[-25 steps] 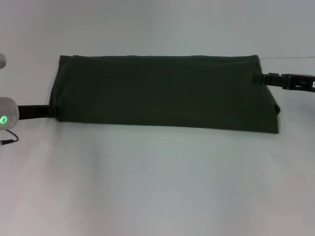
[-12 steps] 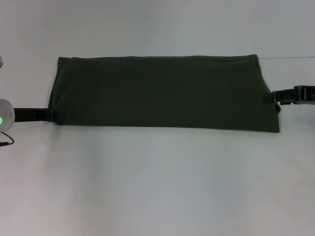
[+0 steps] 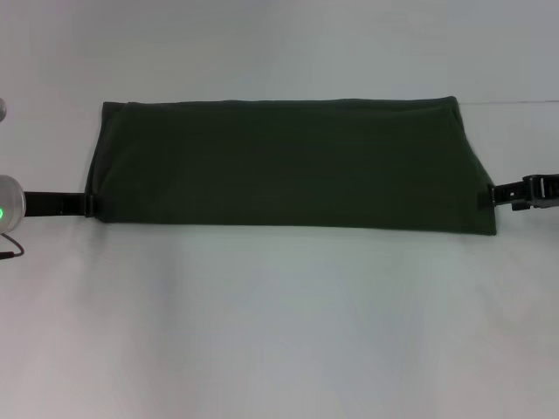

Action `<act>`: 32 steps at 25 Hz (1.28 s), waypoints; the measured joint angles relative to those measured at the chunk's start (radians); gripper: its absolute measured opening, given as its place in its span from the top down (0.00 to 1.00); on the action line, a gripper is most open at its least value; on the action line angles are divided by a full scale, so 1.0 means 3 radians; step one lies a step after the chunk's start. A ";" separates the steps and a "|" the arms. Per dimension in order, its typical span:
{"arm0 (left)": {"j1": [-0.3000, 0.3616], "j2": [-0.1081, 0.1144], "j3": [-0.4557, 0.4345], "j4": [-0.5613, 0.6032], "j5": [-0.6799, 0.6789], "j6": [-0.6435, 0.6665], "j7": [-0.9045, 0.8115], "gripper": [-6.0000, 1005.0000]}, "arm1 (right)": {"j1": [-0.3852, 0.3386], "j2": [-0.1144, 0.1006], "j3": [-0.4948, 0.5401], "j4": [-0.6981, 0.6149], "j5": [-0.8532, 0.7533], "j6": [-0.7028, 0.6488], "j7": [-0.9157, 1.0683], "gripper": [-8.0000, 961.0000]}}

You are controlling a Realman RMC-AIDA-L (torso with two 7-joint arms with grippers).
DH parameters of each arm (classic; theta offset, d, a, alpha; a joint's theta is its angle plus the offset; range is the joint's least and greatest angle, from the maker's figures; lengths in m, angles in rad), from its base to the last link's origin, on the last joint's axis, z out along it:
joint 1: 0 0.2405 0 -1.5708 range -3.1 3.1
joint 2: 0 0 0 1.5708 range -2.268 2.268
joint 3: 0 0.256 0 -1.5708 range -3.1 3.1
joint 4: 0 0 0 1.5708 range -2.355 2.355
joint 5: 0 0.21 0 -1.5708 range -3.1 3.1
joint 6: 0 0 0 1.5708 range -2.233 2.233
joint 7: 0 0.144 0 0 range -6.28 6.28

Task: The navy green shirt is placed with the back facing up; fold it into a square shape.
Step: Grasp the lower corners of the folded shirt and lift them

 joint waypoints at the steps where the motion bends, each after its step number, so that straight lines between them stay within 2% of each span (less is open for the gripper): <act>1: 0.0000 0.0000 0.0002 0.0002 0.0000 0.0001 0.0000 0.98 | 0.0001 0.0015 0.0000 0.0003 -0.0027 0.0030 0.0000 0.21; 5: 0.0000 -0.0001 0.0004 0.0002 0.0000 0.0003 0.0000 0.98 | 0.0015 0.0063 0.0000 0.0033 -0.0106 0.0140 0.0001 0.21; 12: -0.0008 -0.0001 0.0004 0.0002 0.0000 0.0005 0.0000 0.98 | 0.0052 0.0089 -0.0010 0.0181 -0.0131 0.0386 -0.0027 0.21; 19: -0.0015 -0.0001 0.0008 0.0002 0.0000 0.0003 0.0000 0.98 | 0.0071 0.0167 -0.0116 0.0197 -0.0135 0.0528 -0.0037 0.21; 22: -0.0015 -0.0001 0.0009 0.0002 0.0000 -0.0001 0.0004 0.98 | 0.0088 0.0178 -0.0124 0.0247 -0.0136 0.0590 -0.0061 0.24; 32: -0.0023 -0.0001 0.0009 -0.0007 0.0000 -0.0010 0.0015 0.98 | 0.0102 0.0250 -0.0128 0.0322 -0.0135 0.0773 -0.0145 0.24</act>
